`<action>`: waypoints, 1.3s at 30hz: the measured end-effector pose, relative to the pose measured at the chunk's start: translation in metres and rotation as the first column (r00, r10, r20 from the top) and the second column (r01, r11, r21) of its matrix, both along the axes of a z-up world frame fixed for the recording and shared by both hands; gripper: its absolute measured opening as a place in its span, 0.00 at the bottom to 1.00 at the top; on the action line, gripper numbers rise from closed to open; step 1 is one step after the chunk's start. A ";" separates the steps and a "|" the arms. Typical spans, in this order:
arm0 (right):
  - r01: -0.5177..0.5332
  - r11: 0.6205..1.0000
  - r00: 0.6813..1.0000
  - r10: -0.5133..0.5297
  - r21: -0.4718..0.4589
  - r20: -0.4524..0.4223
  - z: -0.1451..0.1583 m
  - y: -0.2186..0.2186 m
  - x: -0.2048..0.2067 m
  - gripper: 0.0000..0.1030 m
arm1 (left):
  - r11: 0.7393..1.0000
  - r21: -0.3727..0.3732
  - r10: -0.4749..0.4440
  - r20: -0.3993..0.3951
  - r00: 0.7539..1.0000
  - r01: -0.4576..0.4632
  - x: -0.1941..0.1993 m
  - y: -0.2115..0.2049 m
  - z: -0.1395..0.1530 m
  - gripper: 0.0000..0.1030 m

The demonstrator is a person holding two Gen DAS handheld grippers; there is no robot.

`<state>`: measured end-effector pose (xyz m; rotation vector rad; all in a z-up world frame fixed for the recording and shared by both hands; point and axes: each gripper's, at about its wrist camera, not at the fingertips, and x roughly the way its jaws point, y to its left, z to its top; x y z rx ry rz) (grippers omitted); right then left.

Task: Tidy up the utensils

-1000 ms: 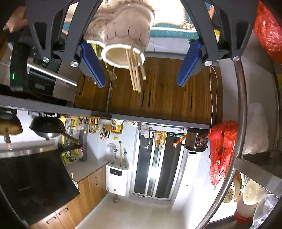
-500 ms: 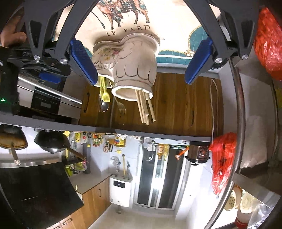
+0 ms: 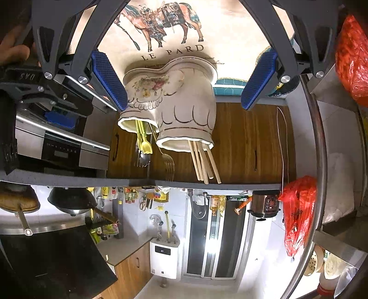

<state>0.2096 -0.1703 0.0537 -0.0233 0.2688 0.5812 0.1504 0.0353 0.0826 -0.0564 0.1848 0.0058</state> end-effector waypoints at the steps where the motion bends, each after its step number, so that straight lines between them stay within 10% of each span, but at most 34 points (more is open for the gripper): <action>1: -0.003 1.000 1.000 0.003 -0.006 -0.001 -0.002 0.001 0.000 0.91 | 1.000 -0.004 0.004 -0.001 1.000 -0.004 0.000 0.001 0.000 0.95; 39: -0.006 0.999 1.000 0.006 -0.034 0.018 -0.008 0.007 -0.006 0.91 | 0.999 -0.010 0.030 -0.031 0.999 -0.030 0.005 0.004 -0.003 0.95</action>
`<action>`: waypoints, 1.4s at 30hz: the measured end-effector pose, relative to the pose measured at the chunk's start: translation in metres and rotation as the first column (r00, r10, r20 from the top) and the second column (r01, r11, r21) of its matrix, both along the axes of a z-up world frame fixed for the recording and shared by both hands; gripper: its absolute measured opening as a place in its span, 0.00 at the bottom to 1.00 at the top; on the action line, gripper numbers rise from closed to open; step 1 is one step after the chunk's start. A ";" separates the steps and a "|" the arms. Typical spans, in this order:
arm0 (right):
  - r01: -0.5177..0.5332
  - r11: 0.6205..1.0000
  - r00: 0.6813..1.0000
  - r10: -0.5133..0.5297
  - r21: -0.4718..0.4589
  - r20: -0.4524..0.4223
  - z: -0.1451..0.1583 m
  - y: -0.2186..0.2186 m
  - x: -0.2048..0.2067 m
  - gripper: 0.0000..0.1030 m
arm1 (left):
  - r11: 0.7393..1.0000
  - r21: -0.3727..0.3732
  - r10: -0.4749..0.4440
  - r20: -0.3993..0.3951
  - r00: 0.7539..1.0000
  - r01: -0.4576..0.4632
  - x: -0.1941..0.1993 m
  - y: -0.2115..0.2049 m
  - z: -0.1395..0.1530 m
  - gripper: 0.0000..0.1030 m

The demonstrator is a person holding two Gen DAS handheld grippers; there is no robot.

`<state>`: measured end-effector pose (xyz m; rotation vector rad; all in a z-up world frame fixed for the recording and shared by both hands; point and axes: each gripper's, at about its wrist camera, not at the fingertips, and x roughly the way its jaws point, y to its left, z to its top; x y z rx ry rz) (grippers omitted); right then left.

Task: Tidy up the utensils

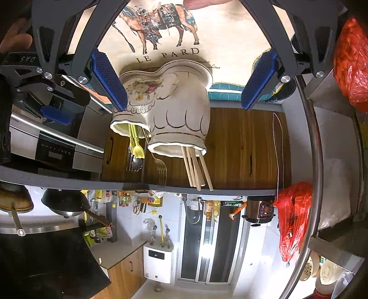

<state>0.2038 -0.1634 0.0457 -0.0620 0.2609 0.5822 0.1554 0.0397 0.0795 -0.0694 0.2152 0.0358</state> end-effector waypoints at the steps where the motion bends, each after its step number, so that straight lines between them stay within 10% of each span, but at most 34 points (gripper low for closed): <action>1: 0.000 1.000 1.000 0.000 -0.001 0.000 0.000 0.000 0.000 0.91 | 1.000 0.000 0.000 0.000 1.000 0.000 0.000 0.000 0.000 0.95; 42: 0.003 1.000 1.000 -0.003 0.001 0.001 0.002 0.007 -0.003 0.91 | 1.000 0.021 -0.013 -0.003 1.000 0.013 0.000 0.000 0.000 0.95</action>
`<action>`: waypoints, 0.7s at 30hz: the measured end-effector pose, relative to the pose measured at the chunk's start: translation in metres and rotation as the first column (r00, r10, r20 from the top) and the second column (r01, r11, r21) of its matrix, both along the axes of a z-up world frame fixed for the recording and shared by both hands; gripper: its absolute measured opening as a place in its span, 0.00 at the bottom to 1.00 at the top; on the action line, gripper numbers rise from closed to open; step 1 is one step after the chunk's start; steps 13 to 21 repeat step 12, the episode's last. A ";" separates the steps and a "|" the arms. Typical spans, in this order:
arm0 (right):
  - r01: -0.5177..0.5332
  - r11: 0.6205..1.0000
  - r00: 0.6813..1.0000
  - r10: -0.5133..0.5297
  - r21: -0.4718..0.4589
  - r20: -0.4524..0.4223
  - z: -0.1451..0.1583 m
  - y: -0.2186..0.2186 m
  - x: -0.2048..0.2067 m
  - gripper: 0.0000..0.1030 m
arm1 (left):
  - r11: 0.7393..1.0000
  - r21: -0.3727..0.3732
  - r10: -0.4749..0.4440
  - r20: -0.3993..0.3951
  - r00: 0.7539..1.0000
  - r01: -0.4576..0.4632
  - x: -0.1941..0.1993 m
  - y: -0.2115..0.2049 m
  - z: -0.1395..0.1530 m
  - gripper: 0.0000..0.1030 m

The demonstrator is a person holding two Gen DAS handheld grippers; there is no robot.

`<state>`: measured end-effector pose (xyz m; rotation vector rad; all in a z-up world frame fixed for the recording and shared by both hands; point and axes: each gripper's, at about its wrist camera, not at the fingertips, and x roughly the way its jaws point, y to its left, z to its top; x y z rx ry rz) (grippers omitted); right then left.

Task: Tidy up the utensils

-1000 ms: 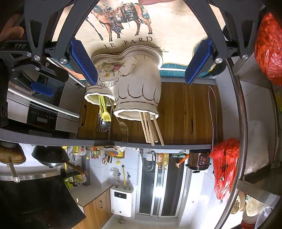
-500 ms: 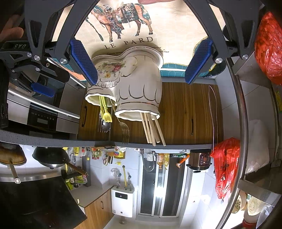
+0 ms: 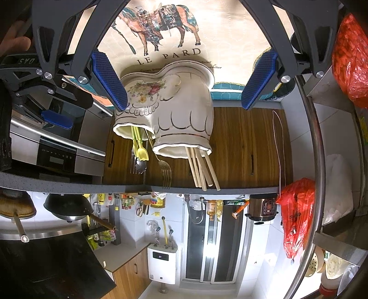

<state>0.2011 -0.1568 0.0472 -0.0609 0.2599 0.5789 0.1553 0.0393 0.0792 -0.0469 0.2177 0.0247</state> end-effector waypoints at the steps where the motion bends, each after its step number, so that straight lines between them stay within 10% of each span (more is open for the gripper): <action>1: 0.000 1.000 1.000 0.000 0.001 0.001 0.000 0.000 0.000 0.91 | 1.000 0.001 -0.001 0.001 1.000 0.001 0.000 0.000 0.000 0.95; 21: -0.002 1.000 1.000 0.002 0.002 0.000 0.001 0.002 0.001 0.91 | 1.000 0.013 -0.009 -0.008 1.000 0.009 0.002 -0.001 0.001 0.95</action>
